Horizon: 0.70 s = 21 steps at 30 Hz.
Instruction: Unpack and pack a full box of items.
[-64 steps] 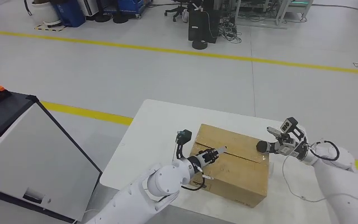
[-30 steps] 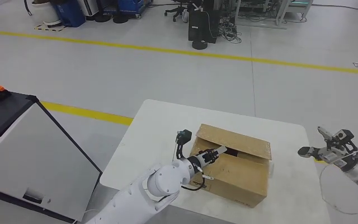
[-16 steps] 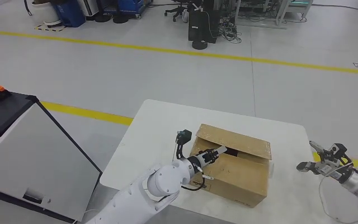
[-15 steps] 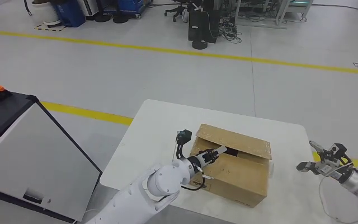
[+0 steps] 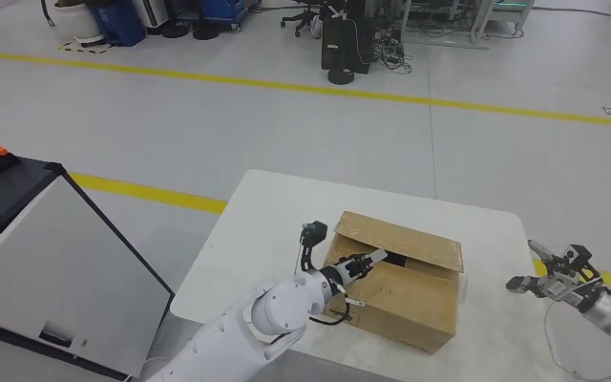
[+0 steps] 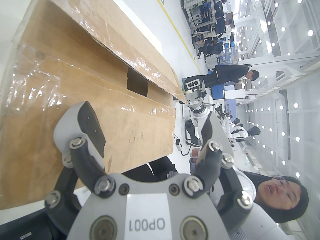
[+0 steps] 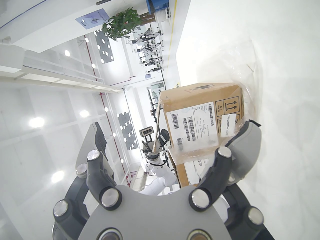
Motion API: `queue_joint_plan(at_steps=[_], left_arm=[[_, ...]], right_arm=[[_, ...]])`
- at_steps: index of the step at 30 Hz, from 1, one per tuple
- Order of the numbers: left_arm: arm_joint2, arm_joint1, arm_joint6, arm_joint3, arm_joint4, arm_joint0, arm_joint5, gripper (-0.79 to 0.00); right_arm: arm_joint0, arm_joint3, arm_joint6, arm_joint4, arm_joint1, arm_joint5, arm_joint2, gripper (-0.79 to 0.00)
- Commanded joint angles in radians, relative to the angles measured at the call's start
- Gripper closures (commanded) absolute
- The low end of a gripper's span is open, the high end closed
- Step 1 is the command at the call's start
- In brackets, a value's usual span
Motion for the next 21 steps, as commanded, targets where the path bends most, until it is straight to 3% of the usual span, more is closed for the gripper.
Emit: queue_joint_plan(at_steps=[1, 4, 11, 18, 21], left_arm=[[0.000, 0.000, 0.000, 0.000, 0.000, 0.000, 0.000, -0.785], [0.000, 0.000, 0.000, 0.000, 0.000, 0.000, 0.000, -0.785], [0.000, 0.000, 0.000, 0.000, 0.000, 0.000, 0.000, -0.785], [0.000, 0.000, 0.000, 0.000, 0.000, 0.000, 0.000, -0.785], [0.000, 0.000, 0.000, 0.000, 0.000, 0.000, 0.000, -0.785]], right_arm=[[0.000, 0.000, 0.000, 0.000, 0.000, -0.001, 0.000, -0.785], [0.000, 0.000, 0.000, 0.000, 0.000, -0.001, 0.000, -0.785], [-0.065, -0.114, -0.027, -0.116, -0.003, 0.103, -0.065, -0.785], [-0.122, -0.209, 0.077, -0.169, 0.005, 0.278, -0.103, -0.785], [-0.155, -0.260, 0.088, -0.111, 0.005, 0.385, -0.107, -0.785]])
